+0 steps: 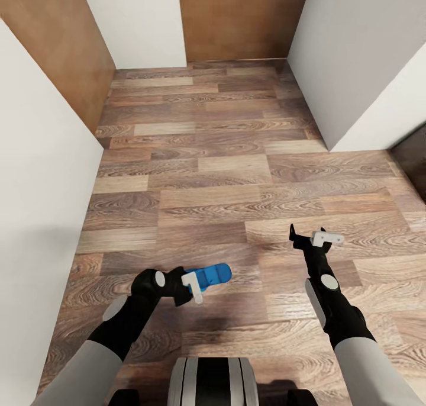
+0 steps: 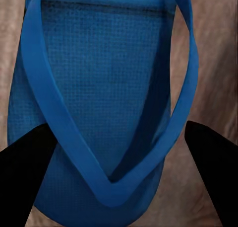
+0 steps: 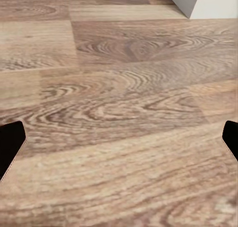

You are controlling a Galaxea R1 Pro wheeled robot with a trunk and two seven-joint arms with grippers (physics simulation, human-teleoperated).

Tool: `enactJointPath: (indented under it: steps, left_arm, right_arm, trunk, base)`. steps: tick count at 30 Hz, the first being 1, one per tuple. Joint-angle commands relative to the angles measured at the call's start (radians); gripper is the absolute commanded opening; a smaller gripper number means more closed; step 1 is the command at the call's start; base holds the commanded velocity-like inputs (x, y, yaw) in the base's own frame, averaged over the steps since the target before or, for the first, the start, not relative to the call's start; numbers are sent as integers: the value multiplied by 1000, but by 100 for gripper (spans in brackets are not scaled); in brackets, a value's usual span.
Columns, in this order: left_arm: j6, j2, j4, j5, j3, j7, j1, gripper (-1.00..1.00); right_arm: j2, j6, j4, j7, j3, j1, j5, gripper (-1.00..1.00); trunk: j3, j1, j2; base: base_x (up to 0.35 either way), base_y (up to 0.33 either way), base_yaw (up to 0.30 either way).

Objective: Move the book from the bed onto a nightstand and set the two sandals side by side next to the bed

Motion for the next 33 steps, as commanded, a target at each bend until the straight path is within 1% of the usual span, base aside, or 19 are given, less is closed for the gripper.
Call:
enactJointPath:
  steps: [1,2,3,4,7,10,13,14,15,16,19,20,22,33]
  left_arm:
    - [1,4,-2,14,5,-4,0,-100]
    - [-9,7,-2,30,20,-4,0,-100]
    - [-15,9,-2,36,35,-3,0,-100]
    - [-25,10,-2,42,60,-3,0,-100]
    - [-44,11,-3,46,102,-3,0,-100]
    - [-51,10,-5,48,130,-4,0,-100]
    - [-53,8,-6,55,163,-2,0,-100]
    - [-54,7,-5,63,172,-2,0,-100]
    - [-55,7,-5,79,178,-1,0,-100]
    - [-57,7,-4,103,184,-1,0,-100]
    - [-60,9,-3,195,192,0,0,-100]
    - [-60,9,-3,220,193,0,0,-100]
    - [-60,10,-2,256,194,0,0,-100]
    - [-59,8,2,321,208,3,0,-100]
  right_arm:
    - [0,-3,0,-4,1,0,0,100]
    - [-1,-2,0,-4,1,0,0,100]
    - [0,-2,0,-4,1,0,0,100]
    - [0,-2,0,-4,1,0,0,100]
    - [0,-2,1,-4,1,1,-1,100]
    - [0,-2,1,-4,1,2,-1,100]
    - [0,-2,46,-4,1,3,-4,100]
    - [0,-2,71,-4,1,3,-4,100]
    - [-1,-2,97,-4,1,3,-5,100]
    - [-1,-2,121,-4,1,3,-5,100]
    - [-2,-2,161,-4,1,3,-5,100]
    - [-2,-2,166,-4,1,3,-4,100]
    - [-2,-2,172,-4,1,3,-4,100]
    - [-2,-2,173,-4,-4,7,-4,100]
  trunk:
    - [3,-1,0]
    - [7,-1,0]
    - [11,-1,1]
    - [15,-2,1]
    - [27,-3,1]
    - [38,-5,2]
    - [50,-6,3]
    - [54,-6,3]
    - [58,-7,3]
    - [61,-7,4]
    - [73,-9,4]
    - [77,-9,4]
    - [85,-10,5]
    - [127,-15,8]
  base:
    - [0,0,0]
    - [0,0,0]
    - [0,0,0]
    - [0,0,0]
    - [0,0,0]
    - [0,0,0]
    - [0,0,0]
    - [0,0,0]
    - [0,0,0]
    - [0,0,0]
    - [0,0,0]
    - [0,0,0]
    - [0,0,0]
    - [0,0,0]
